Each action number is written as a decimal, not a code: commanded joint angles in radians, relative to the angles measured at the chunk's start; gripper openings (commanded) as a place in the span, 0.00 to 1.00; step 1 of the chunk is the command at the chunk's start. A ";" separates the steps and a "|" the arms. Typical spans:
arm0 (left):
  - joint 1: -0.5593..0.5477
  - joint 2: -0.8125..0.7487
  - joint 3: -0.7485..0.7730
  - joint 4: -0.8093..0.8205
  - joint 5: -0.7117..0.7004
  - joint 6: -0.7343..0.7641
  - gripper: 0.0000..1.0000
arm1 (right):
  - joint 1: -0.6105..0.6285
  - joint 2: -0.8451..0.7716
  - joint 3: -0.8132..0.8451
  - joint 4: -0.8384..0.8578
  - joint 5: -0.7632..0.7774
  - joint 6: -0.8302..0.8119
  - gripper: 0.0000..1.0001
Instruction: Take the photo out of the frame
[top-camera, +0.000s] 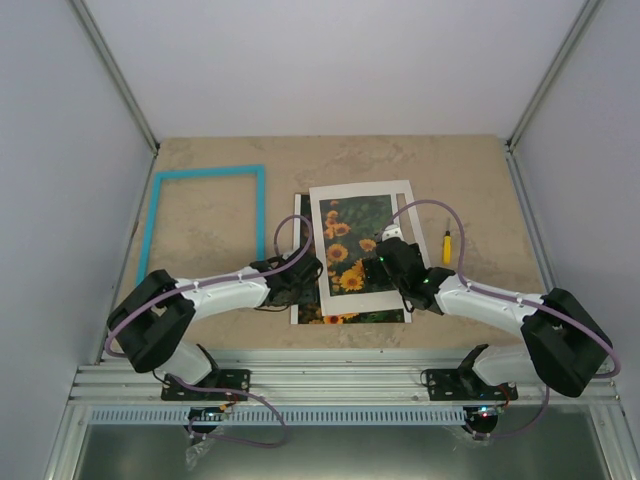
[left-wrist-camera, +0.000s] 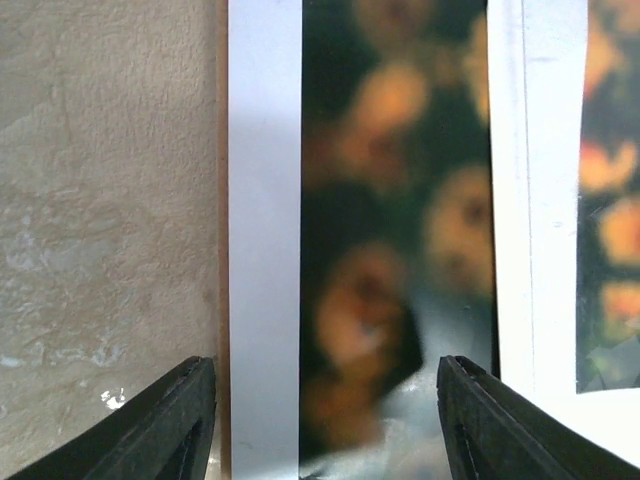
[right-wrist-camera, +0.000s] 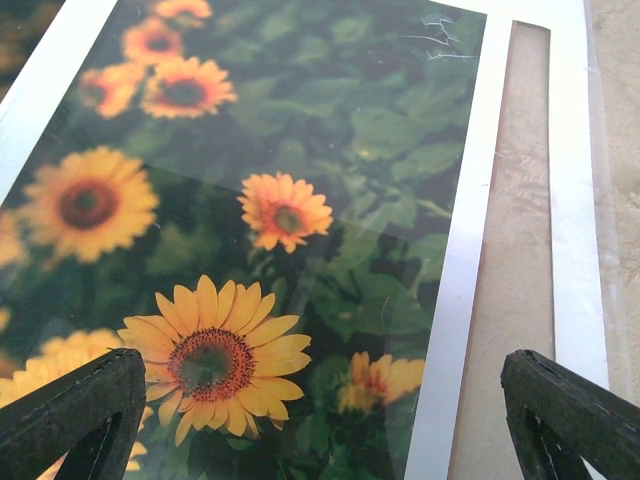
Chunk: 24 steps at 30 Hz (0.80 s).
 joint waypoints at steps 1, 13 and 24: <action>-0.010 -0.029 -0.001 0.000 -0.002 -0.017 0.62 | -0.004 0.004 0.001 0.020 0.021 0.014 0.98; -0.012 -0.048 0.002 0.002 0.002 -0.019 0.60 | -0.003 0.010 0.003 0.018 0.017 0.013 0.98; -0.012 0.003 -0.009 0.039 0.026 -0.014 0.60 | -0.004 0.015 0.006 0.019 0.005 0.011 0.98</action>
